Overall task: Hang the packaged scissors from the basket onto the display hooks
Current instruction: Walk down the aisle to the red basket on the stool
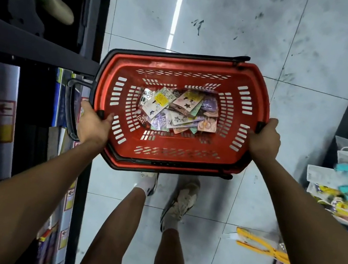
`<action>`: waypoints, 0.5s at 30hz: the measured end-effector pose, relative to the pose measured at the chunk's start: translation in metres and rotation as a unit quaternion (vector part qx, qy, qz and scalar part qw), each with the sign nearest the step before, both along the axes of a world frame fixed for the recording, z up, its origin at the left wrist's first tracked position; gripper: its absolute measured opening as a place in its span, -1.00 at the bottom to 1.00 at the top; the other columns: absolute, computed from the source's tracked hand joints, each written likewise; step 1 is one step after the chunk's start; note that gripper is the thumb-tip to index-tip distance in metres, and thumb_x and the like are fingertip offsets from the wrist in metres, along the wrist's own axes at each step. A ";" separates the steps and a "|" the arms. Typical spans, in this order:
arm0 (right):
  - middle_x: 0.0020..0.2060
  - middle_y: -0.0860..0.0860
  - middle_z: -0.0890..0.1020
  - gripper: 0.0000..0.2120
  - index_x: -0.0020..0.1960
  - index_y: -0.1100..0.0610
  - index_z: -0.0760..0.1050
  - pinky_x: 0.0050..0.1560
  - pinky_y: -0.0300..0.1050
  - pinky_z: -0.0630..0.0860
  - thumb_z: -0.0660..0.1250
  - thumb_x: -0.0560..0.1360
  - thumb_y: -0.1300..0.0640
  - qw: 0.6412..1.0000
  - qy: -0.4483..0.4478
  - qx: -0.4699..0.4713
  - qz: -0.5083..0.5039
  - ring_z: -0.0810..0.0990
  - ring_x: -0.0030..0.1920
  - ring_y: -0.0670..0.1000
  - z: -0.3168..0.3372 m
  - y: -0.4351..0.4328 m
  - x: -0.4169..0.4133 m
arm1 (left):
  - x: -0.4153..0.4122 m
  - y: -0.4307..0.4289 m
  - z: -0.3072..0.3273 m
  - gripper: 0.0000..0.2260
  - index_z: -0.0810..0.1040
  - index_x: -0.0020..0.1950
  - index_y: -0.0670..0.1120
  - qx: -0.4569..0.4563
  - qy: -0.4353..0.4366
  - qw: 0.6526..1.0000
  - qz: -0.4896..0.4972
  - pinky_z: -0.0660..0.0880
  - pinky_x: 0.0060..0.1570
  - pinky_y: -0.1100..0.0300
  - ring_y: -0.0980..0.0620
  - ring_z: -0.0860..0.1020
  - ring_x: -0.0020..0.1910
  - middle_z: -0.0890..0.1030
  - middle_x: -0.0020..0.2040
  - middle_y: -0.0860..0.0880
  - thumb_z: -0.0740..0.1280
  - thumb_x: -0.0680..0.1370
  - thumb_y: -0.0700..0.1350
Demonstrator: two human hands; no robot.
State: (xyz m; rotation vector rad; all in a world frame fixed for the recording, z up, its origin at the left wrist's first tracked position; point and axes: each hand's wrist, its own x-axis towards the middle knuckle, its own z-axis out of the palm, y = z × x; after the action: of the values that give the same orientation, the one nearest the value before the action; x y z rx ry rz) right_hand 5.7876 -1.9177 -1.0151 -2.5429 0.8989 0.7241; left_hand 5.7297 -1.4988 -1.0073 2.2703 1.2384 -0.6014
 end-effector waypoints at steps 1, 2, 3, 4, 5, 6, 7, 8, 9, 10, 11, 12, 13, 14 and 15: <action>0.03 0.17 0.63 -0.60 0.20 0.15 0.30 -0.05 0.15 0.58 0.38 0.54 -0.03 1.000 0.013 0.004 0.003 0.64 -0.02 0.29 0.002 -0.003 0.002 | 0.001 0.003 0.000 -0.48 0.32 0.34 -0.17 -0.006 0.006 1.000 0.000 0.56 0.25 -0.22 -0.35 0.62 0.21 0.62 0.27 -0.29 0.51 0.56 0.01; 0.03 0.18 0.63 -0.59 0.19 0.16 0.32 -0.04 0.15 0.58 0.38 0.53 -0.06 1.000 0.019 0.006 0.002 0.63 -0.02 0.29 0.005 -0.004 0.004 | 0.004 0.006 0.002 -0.47 0.34 0.32 -0.16 -0.013 0.010 1.000 -0.001 0.57 0.26 -0.22 -0.35 0.63 0.20 0.63 0.26 -0.29 0.53 0.54 0.03; 0.03 0.18 0.63 -0.59 0.19 0.17 0.35 -0.03 0.15 0.58 0.37 0.54 -0.08 1.000 0.020 0.006 0.001 0.63 -0.01 0.29 0.009 -0.004 0.005 | 0.005 0.007 0.005 -0.46 0.36 0.30 -0.16 -0.019 0.016 1.000 -0.002 0.57 0.26 -0.23 -0.34 0.64 0.19 0.64 0.24 -0.28 0.55 0.52 0.04; 0.03 0.19 0.63 -0.59 0.18 0.19 0.37 -0.04 0.12 0.56 0.35 0.55 -0.10 1.000 0.017 0.001 -0.003 0.63 0.00 0.29 0.015 -0.005 0.004 | 0.006 0.009 0.008 -0.46 0.38 0.29 -0.16 -0.023 0.022 0.999 -0.004 0.57 0.25 -0.23 -0.34 0.64 0.18 0.65 0.23 -0.28 0.56 0.51 0.04; 0.02 0.20 0.63 -0.59 0.17 0.21 0.40 -0.06 0.09 0.53 0.33 0.56 -0.11 1.000 0.014 -0.002 -0.005 0.63 -0.01 0.29 0.021 -0.006 0.002 | 0.008 0.009 0.015 -0.47 0.40 0.28 -0.17 -0.022 0.027 0.999 -0.006 0.58 0.25 -0.22 -0.33 0.65 0.18 0.65 0.22 -0.28 0.57 0.50 0.04; 0.02 0.20 0.64 -0.59 0.17 0.22 0.42 -0.08 0.05 0.49 0.32 0.57 -0.11 1.000 0.014 -0.006 -0.005 0.62 -0.02 0.29 0.029 -0.007 -0.001 | 0.009 0.008 0.023 -0.48 0.42 0.29 -0.19 -0.021 0.030 0.999 -0.008 0.58 0.24 -0.21 -0.33 0.65 0.17 0.65 0.22 -0.28 0.57 0.51 0.03; 0.01 0.20 0.64 -0.59 0.16 0.23 0.43 -0.10 0.02 0.46 0.32 0.57 -0.11 1.000 0.011 -0.008 -0.004 0.61 -0.05 0.27 0.041 -0.008 -0.005 | 0.010 0.007 0.033 -0.48 0.43 0.29 -0.19 -0.021 0.031 0.999 -0.012 0.58 0.23 -0.19 -0.32 0.65 0.16 0.66 0.21 -0.27 0.57 0.51 0.03; 0.00 0.20 0.64 -0.59 0.15 0.23 0.44 -0.11 0.01 0.44 0.32 0.57 -0.11 1.000 0.009 -0.008 -0.008 0.59 -0.10 0.23 0.054 -0.010 -0.012 | 0.011 0.004 0.046 -0.49 0.44 0.29 -0.20 -0.024 0.031 0.999 -0.017 0.59 0.21 -0.16 -0.31 0.65 0.15 0.66 0.21 -0.26 0.56 0.52 0.02; -0.01 0.19 0.64 -0.60 0.15 0.24 0.45 -0.11 0.00 0.42 0.32 0.58 -0.11 1.000 0.006 -0.005 -0.014 0.55 -0.14 0.19 0.069 -0.012 -0.019 | 0.011 0.001 0.060 -0.51 0.45 0.30 -0.20 -0.028 0.034 0.999 -0.022 0.59 0.16 -0.12 -0.30 0.65 0.14 0.67 0.19 -0.25 0.54 0.54 0.02; -0.02 0.19 0.64 -0.60 0.15 0.24 0.45 -0.11 -0.01 0.42 0.32 0.59 -0.11 1.000 0.006 -0.001 -0.027 0.54 -0.15 0.18 0.085 -0.013 -0.028 | 0.011 -0.001 0.076 -0.53 0.45 0.30 -0.22 -0.032 0.036 0.998 -0.031 0.58 0.10 -0.10 -0.29 0.65 0.12 0.67 0.16 -0.23 0.52 0.56 0.02; -0.01 0.19 0.64 -0.59 0.15 0.24 0.44 -0.10 0.00 0.42 0.31 0.60 -0.12 0.999 0.006 0.000 -0.038 0.56 -0.14 0.21 0.101 -0.014 -0.040 | 0.011 -0.004 0.091 -0.54 0.44 0.29 -0.22 -0.034 0.038 0.998 -0.040 0.56 0.05 -0.09 -0.28 0.65 0.09 0.67 0.13 -0.21 0.49 0.58 0.03; -0.01 0.20 0.64 -0.59 0.15 0.23 0.42 -0.09 0.02 0.43 0.30 0.60 -0.13 0.998 0.008 0.000 -0.056 0.59 -0.10 0.27 0.119 -0.015 -0.053 | 0.010 -0.006 0.108 -0.55 0.43 0.29 -0.21 -0.037 0.041 0.997 -0.056 0.57 0.01 -0.09 -0.27 0.65 0.05 0.66 0.09 -0.19 0.46 0.60 0.06; -0.01 0.22 0.64 -0.60 0.14 0.21 0.40 -0.06 0.06 0.46 0.28 0.61 -0.14 0.997 0.010 -0.003 -0.074 0.61 -0.06 0.31 0.138 -0.016 -0.067 | 0.008 -0.009 0.126 -0.54 0.40 0.27 -0.18 -0.036 0.044 0.995 -0.076 0.60 -0.02 -0.10 -0.27 0.65 0.00 0.67 0.06 -0.19 0.44 0.60 0.11; -0.01 0.24 0.64 -0.61 0.11 0.19 0.36 -0.04 0.11 0.48 0.26 0.61 -0.15 0.996 0.013 -0.009 -0.092 0.62 -0.04 0.34 0.157 -0.018 -0.081 | 0.008 -0.012 0.145 -0.53 0.38 0.26 -0.15 -0.034 0.047 0.994 -0.097 0.62 -0.03 -0.13 -0.27 0.66 -0.04 0.67 0.05 -0.20 0.43 0.60 0.15; -0.02 0.27 0.64 -0.63 0.08 0.17 0.33 -0.03 0.14 0.49 0.25 0.62 -0.15 0.994 0.014 -0.010 -0.109 0.62 -0.03 0.36 0.177 -0.019 -0.095 | 0.009 -0.016 0.165 -0.53 0.35 0.25 -0.13 -0.034 0.050 0.991 -0.119 0.63 -0.04 -0.15 -0.27 0.66 -0.05 0.67 0.04 -0.21 0.41 0.60 0.17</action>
State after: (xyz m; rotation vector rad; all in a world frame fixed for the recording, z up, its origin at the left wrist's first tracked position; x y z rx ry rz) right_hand 5.6922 -1.9369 -0.8376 -2.4060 1.1762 0.6871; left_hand 5.7386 -1.5144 -0.8423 2.3724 0.9821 -0.8397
